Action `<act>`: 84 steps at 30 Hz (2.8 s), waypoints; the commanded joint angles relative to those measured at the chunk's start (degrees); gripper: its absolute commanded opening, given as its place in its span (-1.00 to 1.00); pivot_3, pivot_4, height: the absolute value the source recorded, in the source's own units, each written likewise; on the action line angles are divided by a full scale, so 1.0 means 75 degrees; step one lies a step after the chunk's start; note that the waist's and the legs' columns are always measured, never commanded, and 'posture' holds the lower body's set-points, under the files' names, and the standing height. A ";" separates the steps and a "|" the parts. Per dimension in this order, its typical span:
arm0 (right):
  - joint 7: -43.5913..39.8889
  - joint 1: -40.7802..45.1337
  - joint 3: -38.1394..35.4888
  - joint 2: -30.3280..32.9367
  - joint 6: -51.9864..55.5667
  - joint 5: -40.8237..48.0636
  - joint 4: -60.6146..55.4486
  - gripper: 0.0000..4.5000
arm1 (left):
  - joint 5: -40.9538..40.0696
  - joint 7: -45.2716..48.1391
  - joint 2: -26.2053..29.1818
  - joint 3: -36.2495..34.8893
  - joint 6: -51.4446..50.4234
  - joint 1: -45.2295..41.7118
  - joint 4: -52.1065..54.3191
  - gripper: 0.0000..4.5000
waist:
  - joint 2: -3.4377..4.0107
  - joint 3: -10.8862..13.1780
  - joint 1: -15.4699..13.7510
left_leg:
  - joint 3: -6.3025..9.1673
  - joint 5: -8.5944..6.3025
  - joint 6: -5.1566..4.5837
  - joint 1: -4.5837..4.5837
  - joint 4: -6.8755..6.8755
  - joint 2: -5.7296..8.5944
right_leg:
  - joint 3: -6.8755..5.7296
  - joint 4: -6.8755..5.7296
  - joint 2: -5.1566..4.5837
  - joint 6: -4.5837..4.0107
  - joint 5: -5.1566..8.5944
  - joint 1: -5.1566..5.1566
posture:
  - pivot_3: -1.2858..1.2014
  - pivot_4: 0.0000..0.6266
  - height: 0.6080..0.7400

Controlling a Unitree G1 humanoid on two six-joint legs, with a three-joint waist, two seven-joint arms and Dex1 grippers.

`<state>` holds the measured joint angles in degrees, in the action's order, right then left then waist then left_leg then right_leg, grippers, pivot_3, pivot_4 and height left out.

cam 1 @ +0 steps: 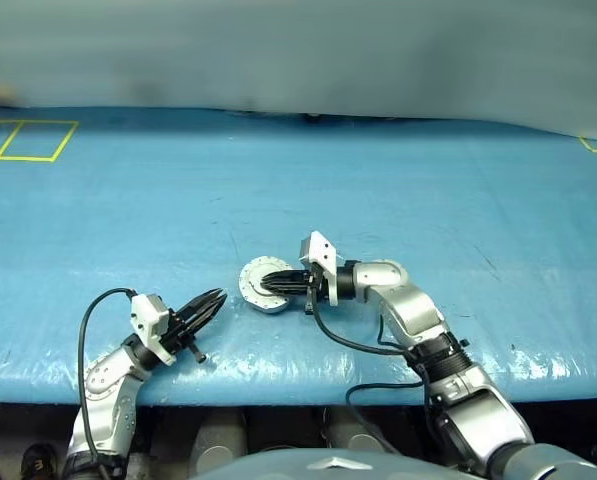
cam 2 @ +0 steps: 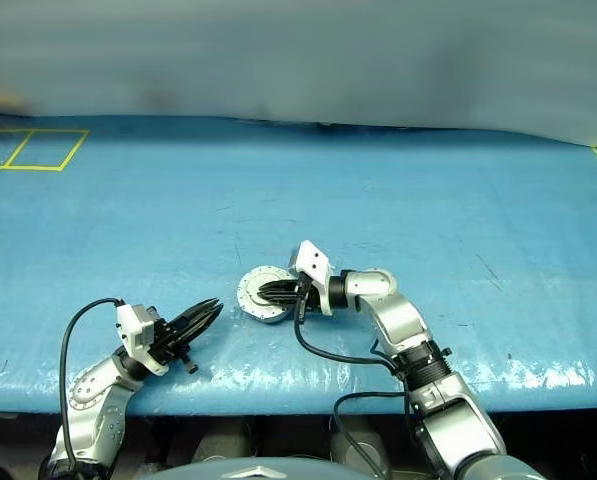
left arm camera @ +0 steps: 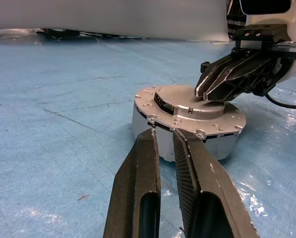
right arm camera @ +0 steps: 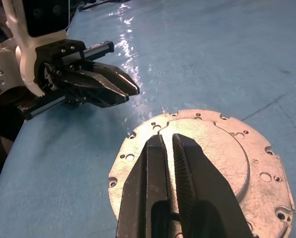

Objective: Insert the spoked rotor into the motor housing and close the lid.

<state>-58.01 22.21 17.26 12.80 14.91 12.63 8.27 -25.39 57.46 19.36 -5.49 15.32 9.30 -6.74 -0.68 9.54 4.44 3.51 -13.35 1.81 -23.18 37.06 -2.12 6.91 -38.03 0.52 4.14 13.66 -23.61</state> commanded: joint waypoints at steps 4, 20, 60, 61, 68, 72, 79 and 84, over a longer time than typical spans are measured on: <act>0.0594 -0.0618 -0.0593 -0.0226 -0.0289 0.0628 -0.1418 -0.86 | -0.0048 0.0018 0.0016 0.0055 0.0022 -0.0028 0.0207 -0.76 | 0.0003 0.0002 0.0008 | -0.0005 0.0000 0.0000 -0.0001 0.0003 0.0000 | 0.0004 0.0001 -0.0001 -0.0005 0.0003 -0.0002 | 0.03 -0.52 1.00; 0.1314 -0.0573 0.0146 0.0053 -0.0837 -0.0466 -0.1202 0.99 | -0.0040 0.0030 0.0038 0.0148 0.0003 -0.0098 0.0192 -0.76 | 0.0001 0.0001 -0.0004 | -0.0005 0.0000 0.0000 -0.0001 0.0002 0.0000 | 0.0004 0.0002 -0.0001 -0.0014 0.0009 -0.0002 | 0.03 -0.52 1.00; 0.1255 -0.0308 0.0363 0.0138 -0.0880 -0.0896 -0.0736 0.32 | -0.0034 -0.0209 -0.0071 0.0121 0.0134 0.0141 0.0189 -0.76 | 0.0001 0.0001 -0.0017 | -0.0006 0.0000 0.0000 0.0004 0.0000 0.0000 | 0.0005 0.0005 -0.0001 -0.0025 0.0015 0.0002 | 0.03 -0.52 1.00; 0.1271 -0.0302 0.0386 0.0144 -0.0885 -0.0948 -0.0694 0.32 | -0.0033 -0.0216 -0.0076 0.0121 0.0135 0.0144 0.0194 -0.76 | 0.0000 0.0001 -0.0016 | -0.0006 0.0000 0.0000 0.0004 0.0000 0.0000 | 0.0005 0.0004 -0.0001 -0.0025 0.0015 0.0002 | 0.03 -0.52 1.00; 0.1394 -0.0269 0.0419 0.0068 -0.0821 -0.1087 -0.0562 0.32 | -0.0027 -0.0257 -0.0097 0.0120 0.0164 0.0209 0.0225 -0.76 | 0.0001 0.0001 -0.0012 | -0.0006 0.0000 0.0000 0.0004 0.0000 0.0000 | 0.0005 0.0004 -0.0001 -0.0026 0.0015 0.0003 | 0.03 -0.52 1.00; 0.1479 -0.0229 0.0486 0.0063 -0.0775 -0.1192 -0.0449 0.32 | -0.0020 -0.0281 -0.0104 0.0117 0.0159 0.0224 0.0235 -0.76 | 0.0000 0.0001 -0.0011 | -0.0006 0.0000 0.0000 0.0004 0.0001 -0.0001 | 0.0005 0.0004 -0.0001 -0.0026 0.0016 0.0003 | 0.03 -0.52 1.00; 0.1525 -0.0226 0.0643 0.0149 -0.0736 -0.1429 -0.0300 0.32 | -0.0019 -0.0300 -0.0082 0.0118 0.0169 0.0262 0.0261 -0.76 | 0.0000 0.0000 -0.0007 | -0.0007 0.0000 0.0000 0.0008 0.0002 0.0000 | 0.0006 0.0004 -0.0002 -0.0029 0.0017 0.0007 | 0.03 -0.52 1.00; 0.1545 -0.0243 0.0682 0.0232 -0.0719 -0.1524 -0.0203 0.32 | -0.0051 -0.0468 -0.0025 0.0142 -0.0227 0.0289 0.0431 -0.76 | 0.0000 0.0000 -0.0005 | -0.0008 0.0000 0.0000 0.0018 0.0002 -0.0001 | 0.0007 0.0003 -0.0001 -0.0031 0.0018 0.0015 | 0.03 -0.52 1.00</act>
<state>-46.82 20.54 21.91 13.80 8.94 2.75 5.59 -25.33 54.71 18.68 -4.13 14.80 11.25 -6.37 -0.68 9.54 4.40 3.44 -13.35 1.81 -23.04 37.07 -2.12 6.96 -38.00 0.51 3.91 13.80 -23.49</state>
